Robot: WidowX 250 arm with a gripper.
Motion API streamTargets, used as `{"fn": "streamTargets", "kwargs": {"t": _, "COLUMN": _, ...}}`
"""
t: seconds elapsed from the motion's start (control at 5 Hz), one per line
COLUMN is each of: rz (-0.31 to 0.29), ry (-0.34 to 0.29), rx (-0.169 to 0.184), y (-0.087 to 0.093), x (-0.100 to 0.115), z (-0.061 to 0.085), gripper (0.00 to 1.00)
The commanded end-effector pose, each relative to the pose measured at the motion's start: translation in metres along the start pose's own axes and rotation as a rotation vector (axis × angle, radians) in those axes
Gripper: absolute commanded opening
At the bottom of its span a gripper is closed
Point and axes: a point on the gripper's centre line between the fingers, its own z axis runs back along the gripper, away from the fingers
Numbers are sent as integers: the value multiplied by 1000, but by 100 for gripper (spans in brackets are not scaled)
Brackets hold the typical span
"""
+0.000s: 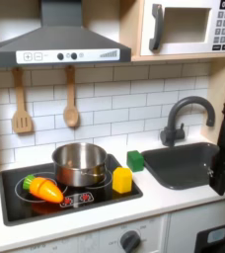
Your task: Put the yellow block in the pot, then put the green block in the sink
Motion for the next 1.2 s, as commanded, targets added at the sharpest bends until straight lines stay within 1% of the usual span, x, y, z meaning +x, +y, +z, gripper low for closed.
{"fn": "streamTargets", "kwargs": {"t": 0.0, "rz": 0, "ry": 2, "rx": 0, "y": 0, "x": 0, "z": 0, "gripper": 100}}
{"fn": "streamTargets", "kwargs": {"t": 0.2, "rz": 20, "ry": 26, "rx": -23, "y": 2, "x": 10, "z": -7, "gripper": 100}}
{"fn": "streamTargets", "kwargs": {"t": 0.4, "rz": 64, "ry": 10, "rx": -52, "y": 4, "x": 31, "z": -9, "gripper": 100}}
{"fn": "streamTargets", "kwargs": {"t": 0.6, "rz": 53, "ry": 8, "rx": -52, "y": 7, "x": 51, "z": -15, "gripper": 100}}
{"fn": "streamTargets", "kwargs": {"t": 0.8, "rz": 54, "ry": 7, "rx": -39, "y": 11, "x": 67, "z": -21, "gripper": 100}}
{"fn": "streamTargets", "kwargs": {"t": 1.0, "rz": 44, "ry": 8, "rx": -44, "y": 12, "x": 81, "z": -27, "gripper": 100}}
